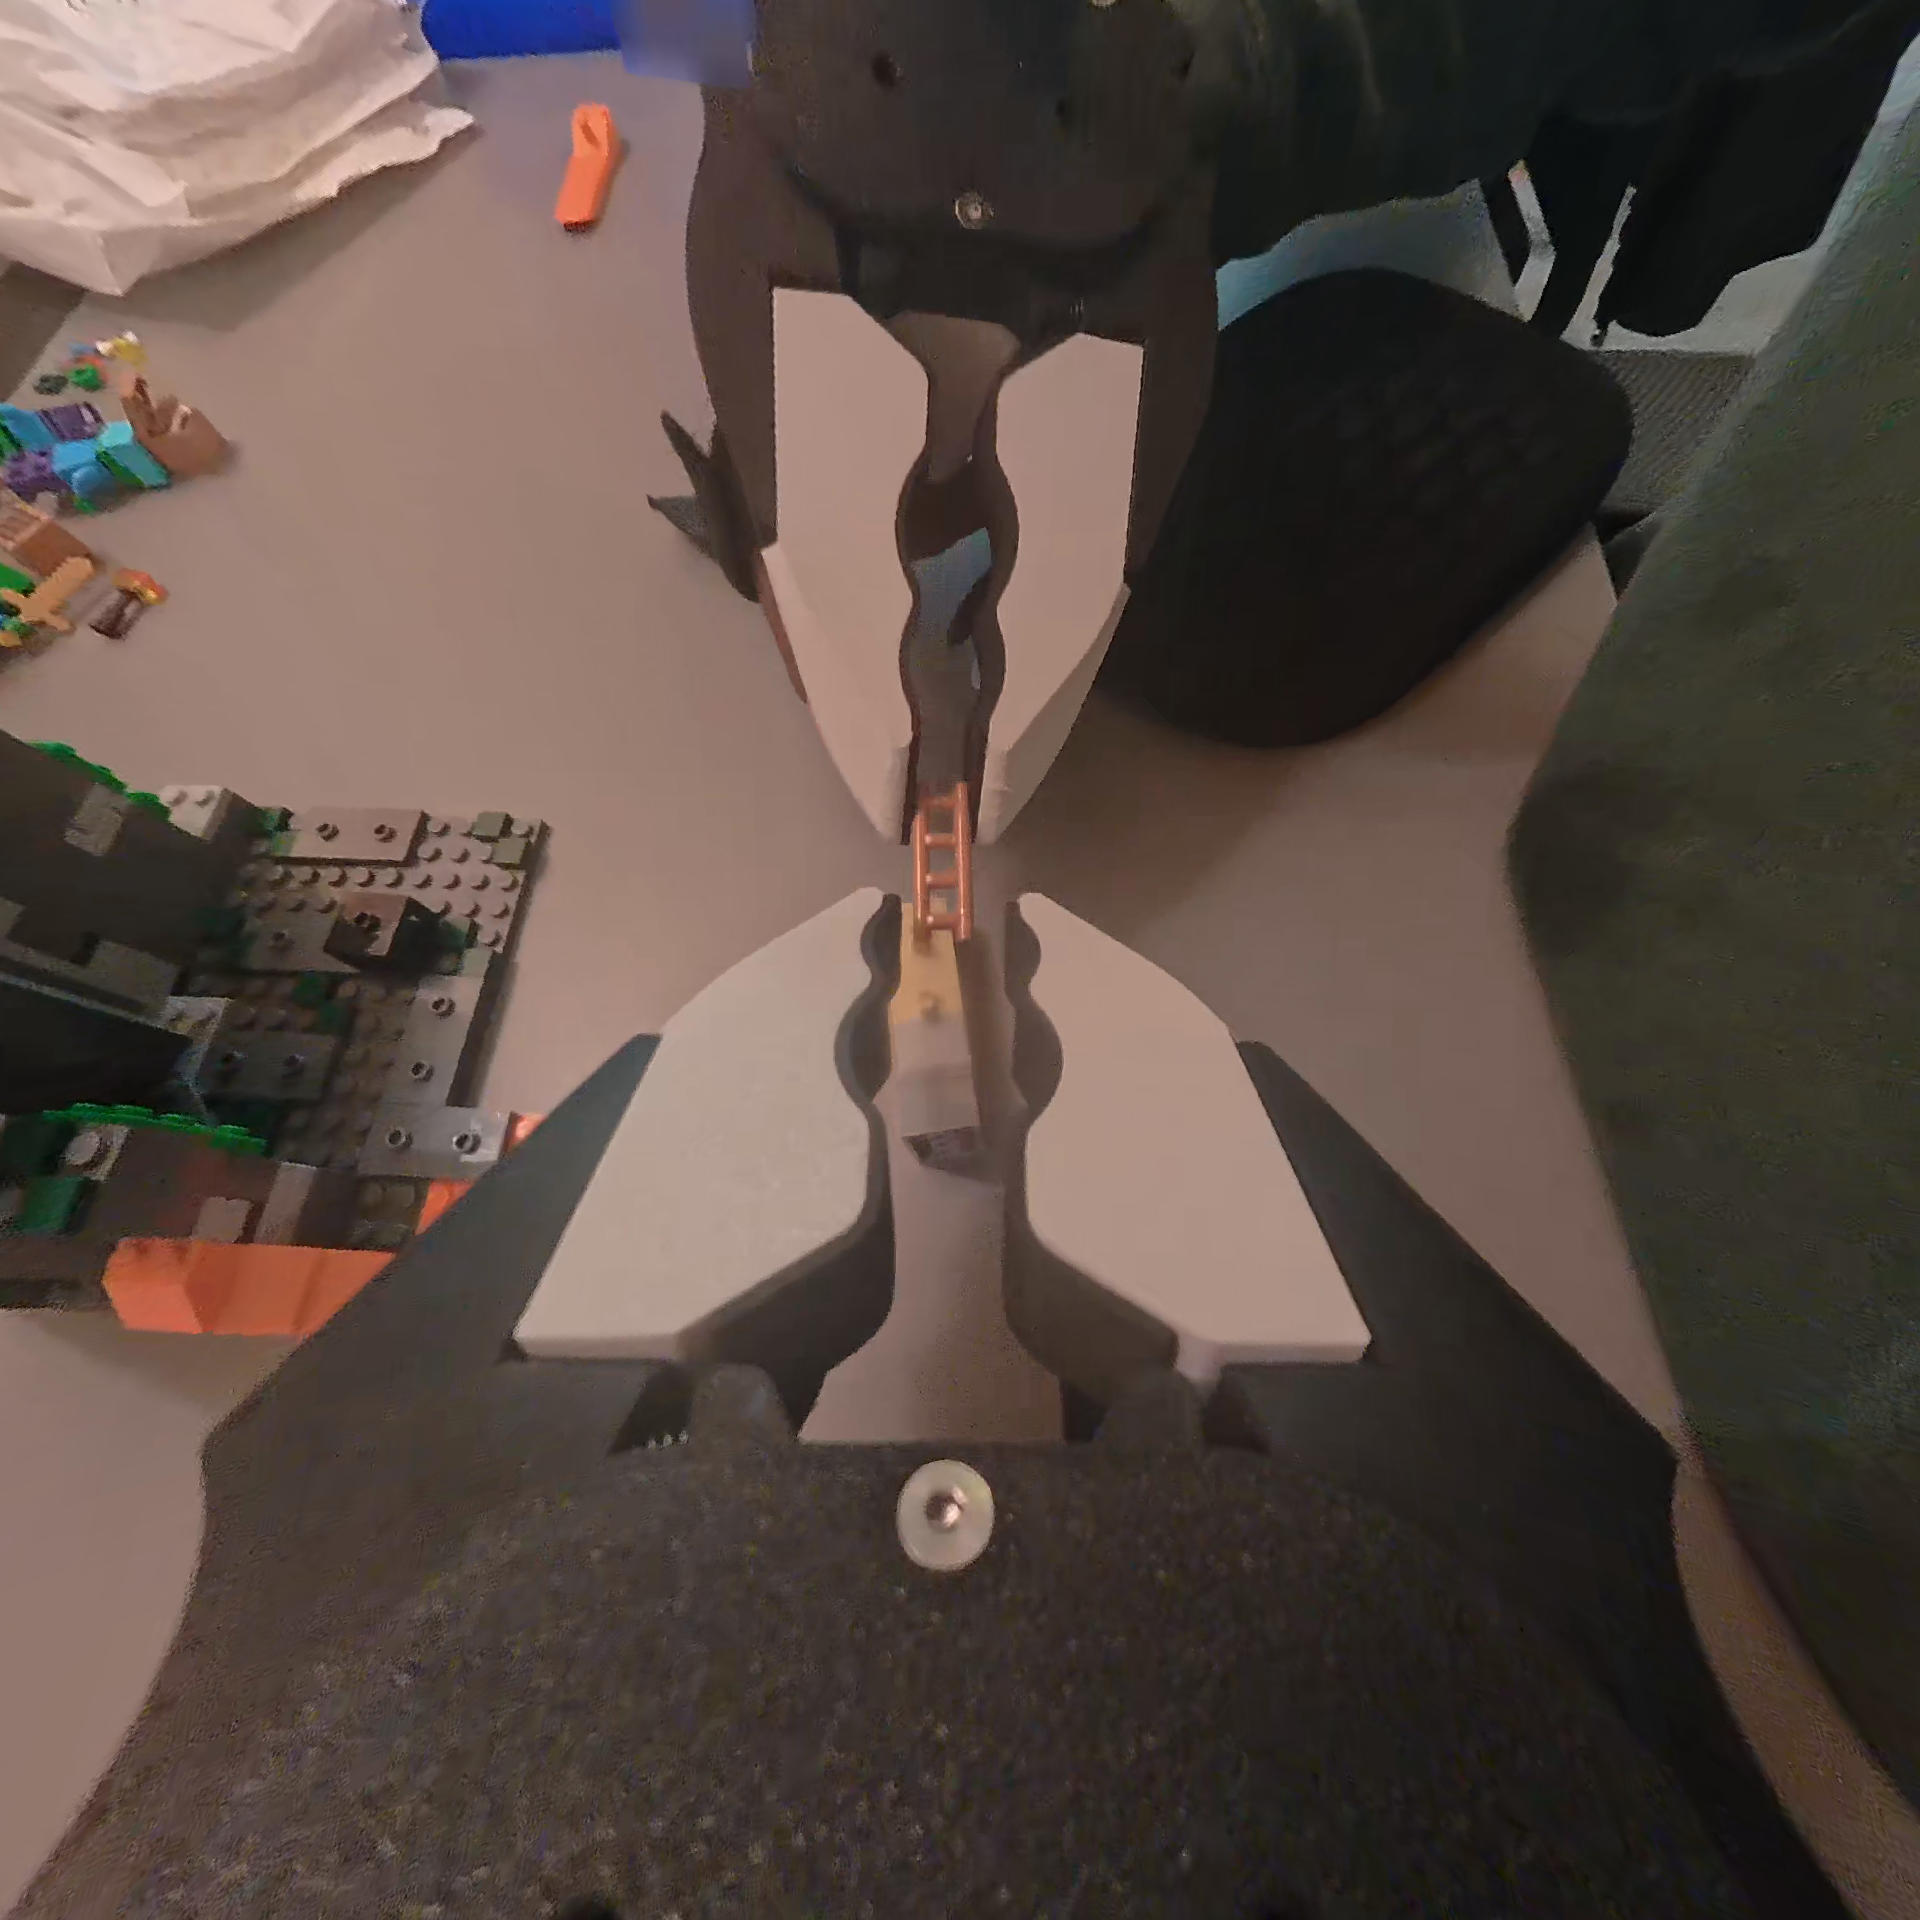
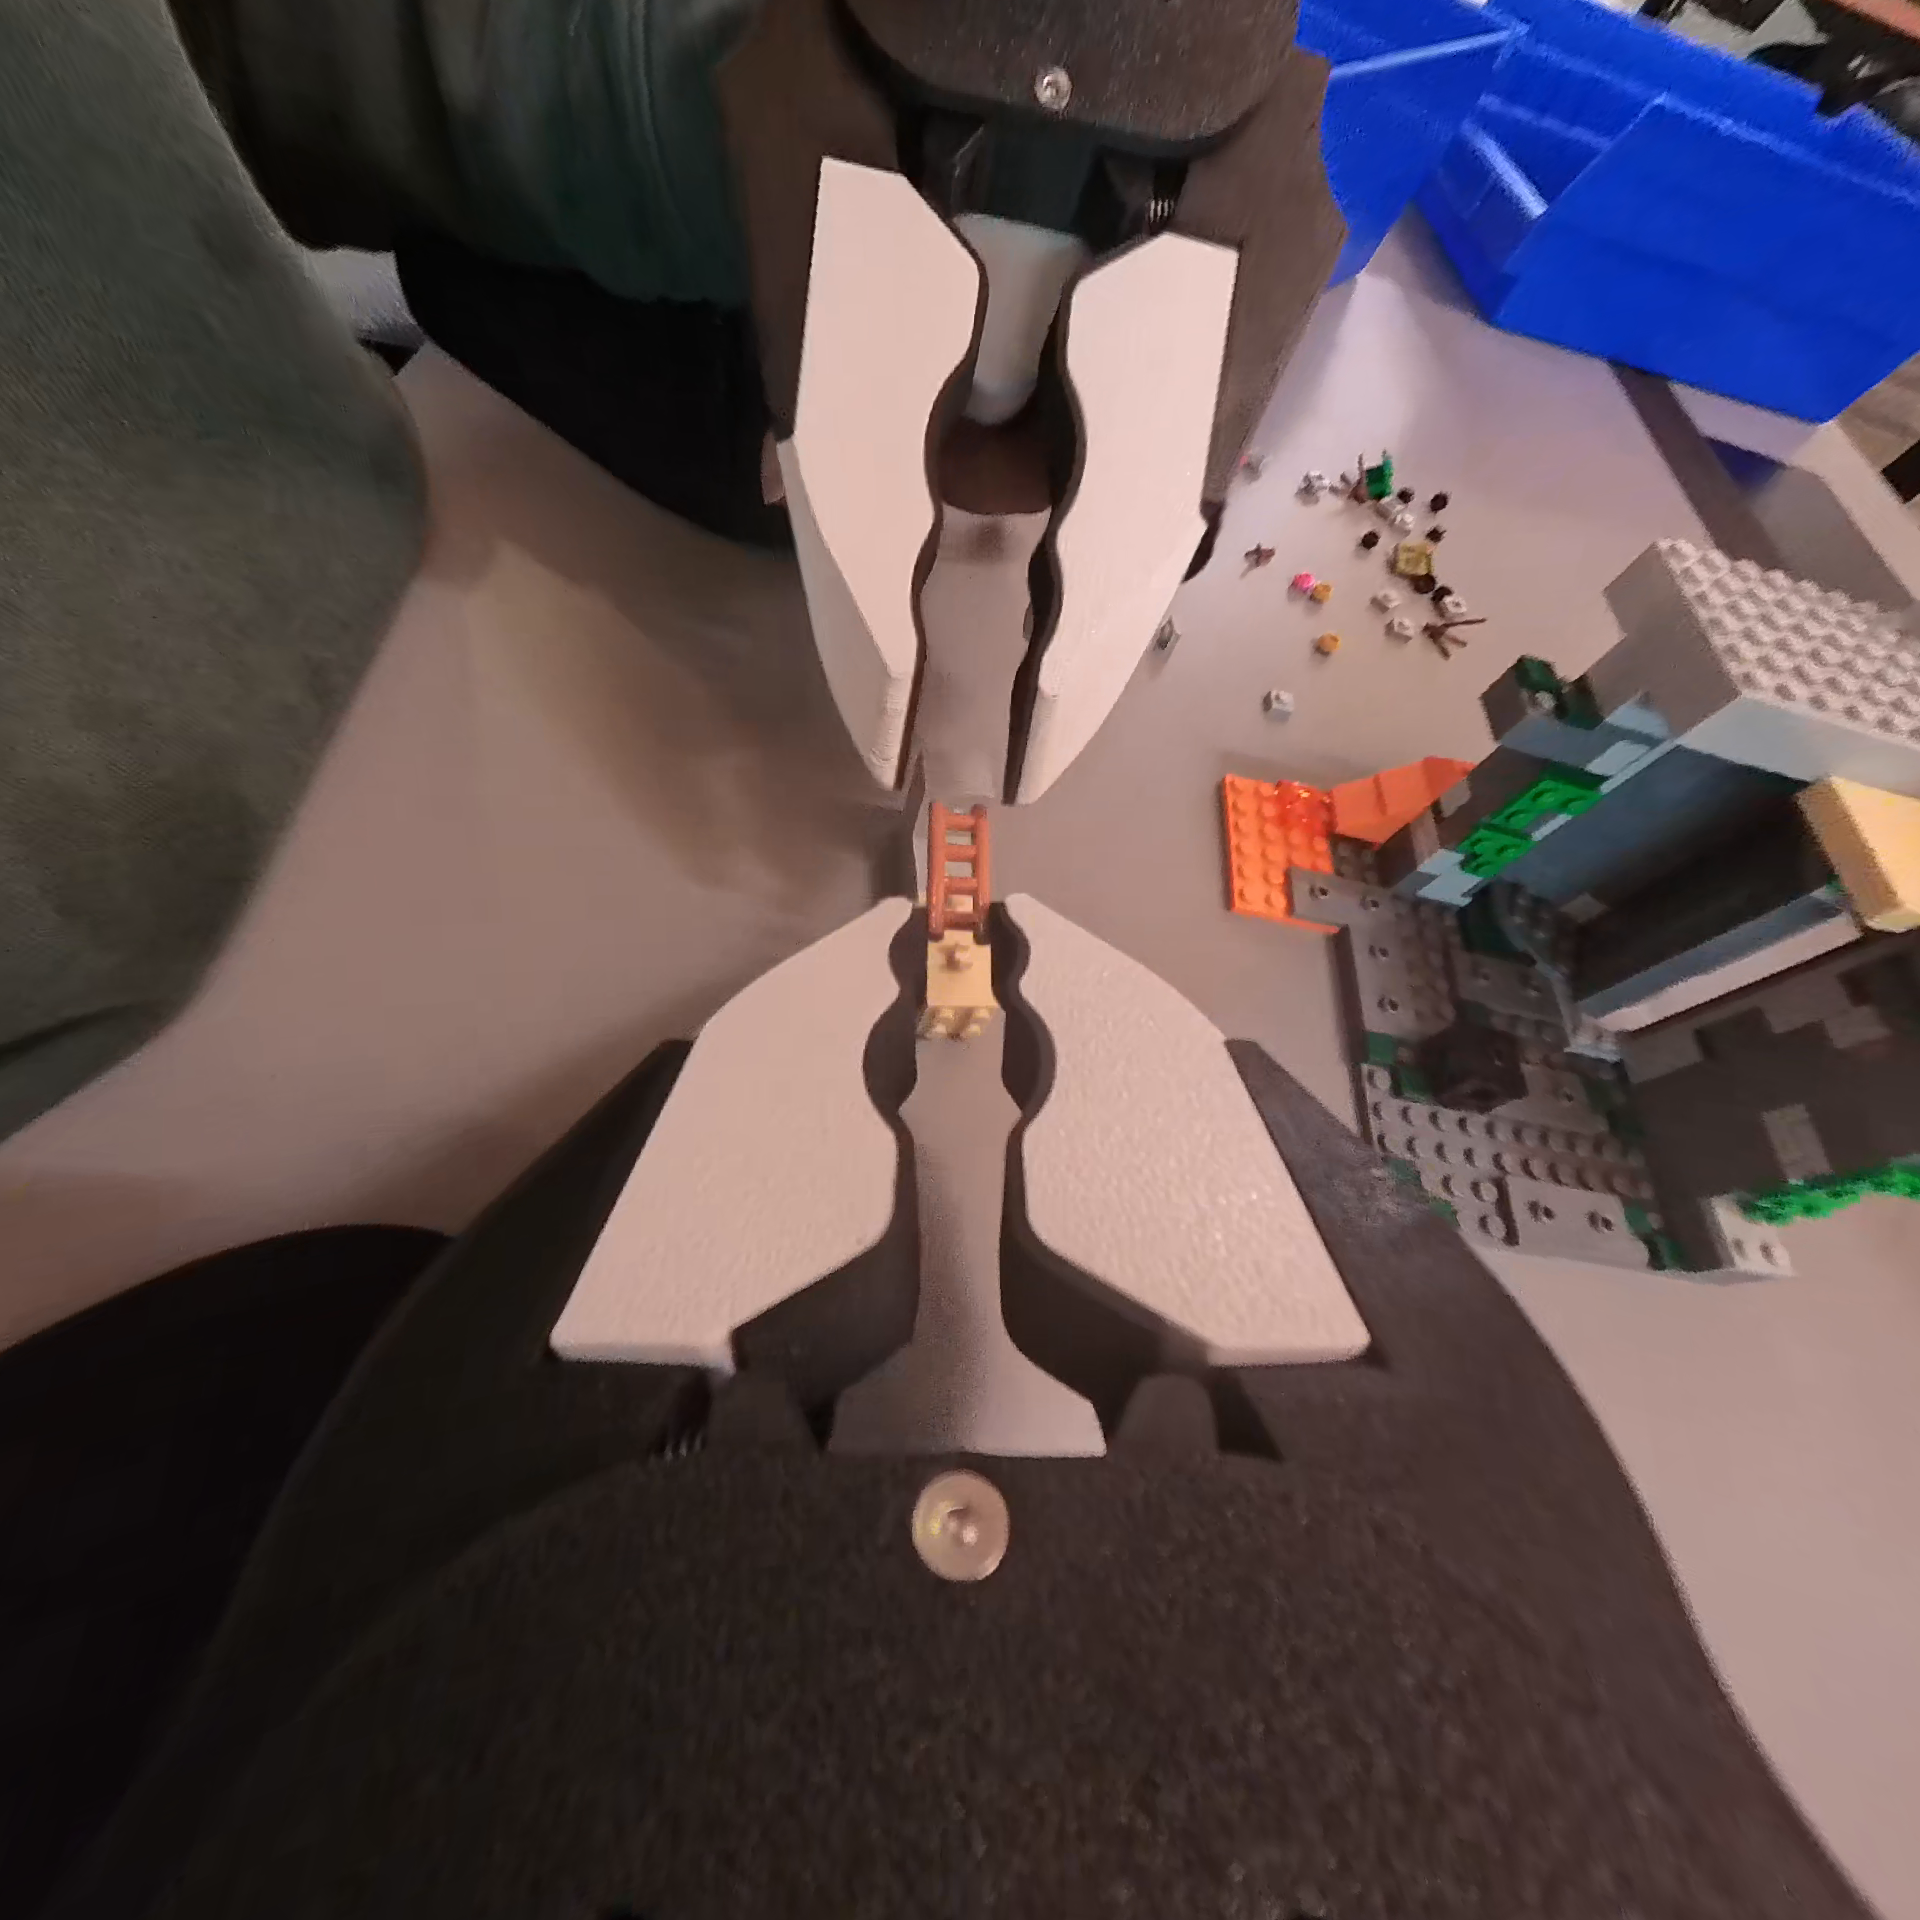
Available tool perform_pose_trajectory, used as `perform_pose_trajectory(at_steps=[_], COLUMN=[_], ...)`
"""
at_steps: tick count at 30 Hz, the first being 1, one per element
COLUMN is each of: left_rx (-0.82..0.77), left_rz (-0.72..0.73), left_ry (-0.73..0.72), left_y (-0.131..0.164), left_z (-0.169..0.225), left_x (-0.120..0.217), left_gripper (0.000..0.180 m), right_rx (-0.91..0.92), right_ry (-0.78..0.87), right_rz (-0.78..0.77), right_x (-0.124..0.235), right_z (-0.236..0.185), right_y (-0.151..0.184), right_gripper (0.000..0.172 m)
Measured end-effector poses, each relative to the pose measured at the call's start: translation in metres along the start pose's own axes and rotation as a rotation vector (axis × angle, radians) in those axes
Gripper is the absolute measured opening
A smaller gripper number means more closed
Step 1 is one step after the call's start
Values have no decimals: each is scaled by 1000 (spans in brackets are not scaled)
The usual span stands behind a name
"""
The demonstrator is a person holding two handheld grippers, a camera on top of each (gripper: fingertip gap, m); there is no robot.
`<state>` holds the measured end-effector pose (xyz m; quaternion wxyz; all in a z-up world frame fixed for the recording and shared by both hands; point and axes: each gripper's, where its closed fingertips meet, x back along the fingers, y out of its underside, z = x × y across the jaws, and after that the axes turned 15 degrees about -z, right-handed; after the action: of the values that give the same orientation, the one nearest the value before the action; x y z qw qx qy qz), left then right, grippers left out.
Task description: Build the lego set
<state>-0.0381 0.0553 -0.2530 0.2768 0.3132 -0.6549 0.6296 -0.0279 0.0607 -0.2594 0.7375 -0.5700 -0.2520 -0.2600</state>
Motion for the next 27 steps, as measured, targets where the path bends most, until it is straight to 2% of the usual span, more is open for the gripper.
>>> perform_pose_trajectory(at_steps=[11, 27], left_rx=[42, 66], left_rz=[-112, -146], left_ry=[0, 7], left_y=[12, 17], left_z=[-2, -5], left_x=[-22, -30], left_gripper=[23, 18], right_rx=[13, 46], right_ry=[-112, -145], right_rz=[-103, -156], right_x=[-18, -24], right_z=[1, 1], right_y=[13, 19], right_gripper=[11, 11])
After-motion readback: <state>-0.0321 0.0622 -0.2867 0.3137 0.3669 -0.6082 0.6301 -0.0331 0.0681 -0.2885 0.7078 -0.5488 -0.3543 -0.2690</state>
